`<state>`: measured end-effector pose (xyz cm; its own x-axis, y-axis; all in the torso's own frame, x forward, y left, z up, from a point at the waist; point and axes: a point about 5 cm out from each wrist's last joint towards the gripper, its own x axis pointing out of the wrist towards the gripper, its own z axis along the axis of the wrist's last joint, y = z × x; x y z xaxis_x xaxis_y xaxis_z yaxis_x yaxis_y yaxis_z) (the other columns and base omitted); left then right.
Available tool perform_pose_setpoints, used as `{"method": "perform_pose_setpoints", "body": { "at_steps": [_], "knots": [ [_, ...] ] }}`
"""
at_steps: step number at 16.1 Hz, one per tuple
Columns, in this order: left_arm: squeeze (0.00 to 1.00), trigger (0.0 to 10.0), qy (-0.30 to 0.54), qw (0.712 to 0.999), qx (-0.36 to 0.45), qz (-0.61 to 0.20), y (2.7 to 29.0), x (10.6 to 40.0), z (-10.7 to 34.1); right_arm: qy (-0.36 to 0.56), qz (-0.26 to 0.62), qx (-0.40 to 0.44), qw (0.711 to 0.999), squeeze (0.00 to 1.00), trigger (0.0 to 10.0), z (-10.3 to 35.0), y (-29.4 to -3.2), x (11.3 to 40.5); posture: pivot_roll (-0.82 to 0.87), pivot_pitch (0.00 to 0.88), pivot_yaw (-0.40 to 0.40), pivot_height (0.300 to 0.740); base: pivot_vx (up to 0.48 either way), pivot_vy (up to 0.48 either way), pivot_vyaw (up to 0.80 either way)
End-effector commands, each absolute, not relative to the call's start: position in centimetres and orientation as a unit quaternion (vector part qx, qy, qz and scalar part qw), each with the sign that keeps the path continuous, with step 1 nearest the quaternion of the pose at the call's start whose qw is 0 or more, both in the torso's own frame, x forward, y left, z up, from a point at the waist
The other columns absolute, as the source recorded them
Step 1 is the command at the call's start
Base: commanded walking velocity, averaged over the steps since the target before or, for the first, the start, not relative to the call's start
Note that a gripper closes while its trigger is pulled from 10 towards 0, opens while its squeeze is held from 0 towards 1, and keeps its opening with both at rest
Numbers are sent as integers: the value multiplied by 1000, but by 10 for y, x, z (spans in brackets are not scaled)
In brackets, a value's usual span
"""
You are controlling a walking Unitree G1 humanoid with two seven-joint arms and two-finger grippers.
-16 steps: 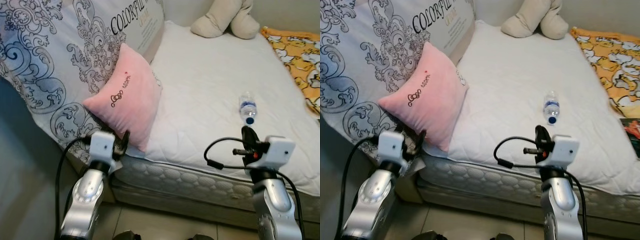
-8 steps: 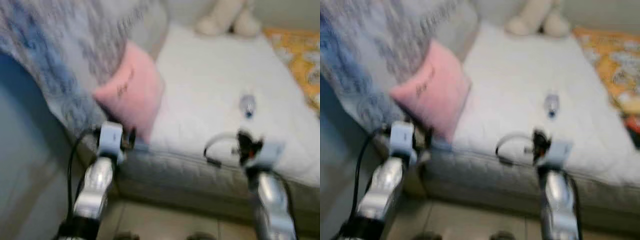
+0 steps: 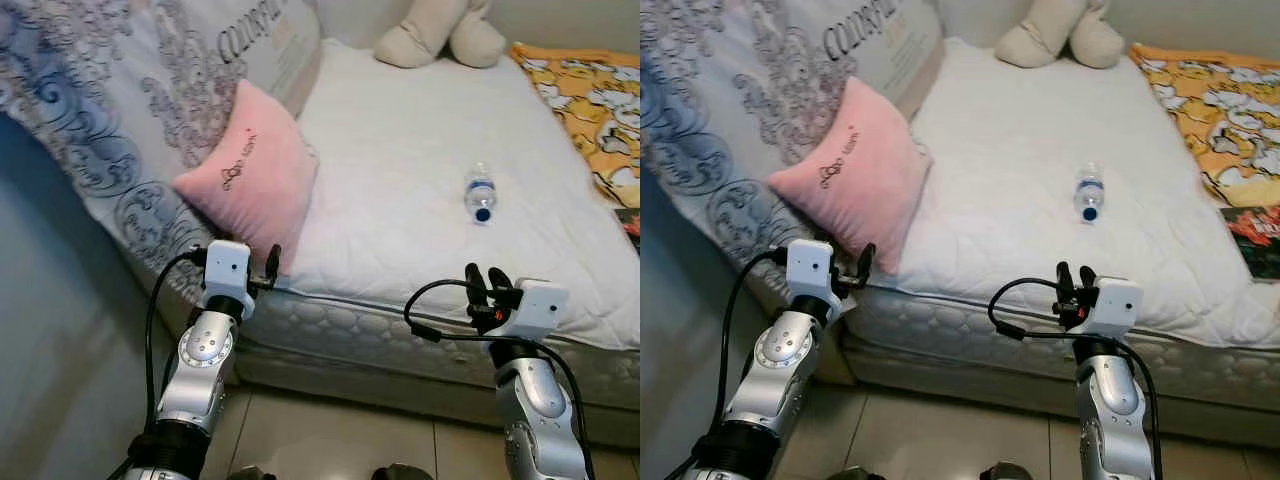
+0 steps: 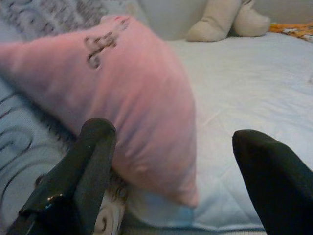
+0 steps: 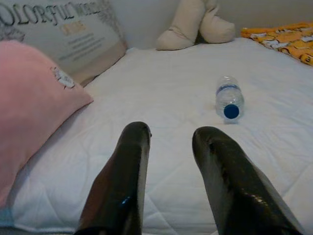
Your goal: Clean up the room
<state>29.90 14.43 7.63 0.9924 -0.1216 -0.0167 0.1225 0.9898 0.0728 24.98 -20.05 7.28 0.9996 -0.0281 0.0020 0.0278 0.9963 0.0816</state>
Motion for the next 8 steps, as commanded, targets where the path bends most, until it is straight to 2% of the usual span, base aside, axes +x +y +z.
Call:
{"method": "perform_pose_setpoints", "body": {
  "at_steps": [1,8],
  "knots": [
    [0,10000,5,998,33,-57,144,303,77,5,-10,22,1000,1000,10000,69,-201,249,-117,0,19,719,0,0,0],
    [0,10000,3,998,22,-61,137,302,75,21,5,-10,1000,1000,10000,65,-206,249,-115,0,-9,719,0,0,0]
  ]
}}
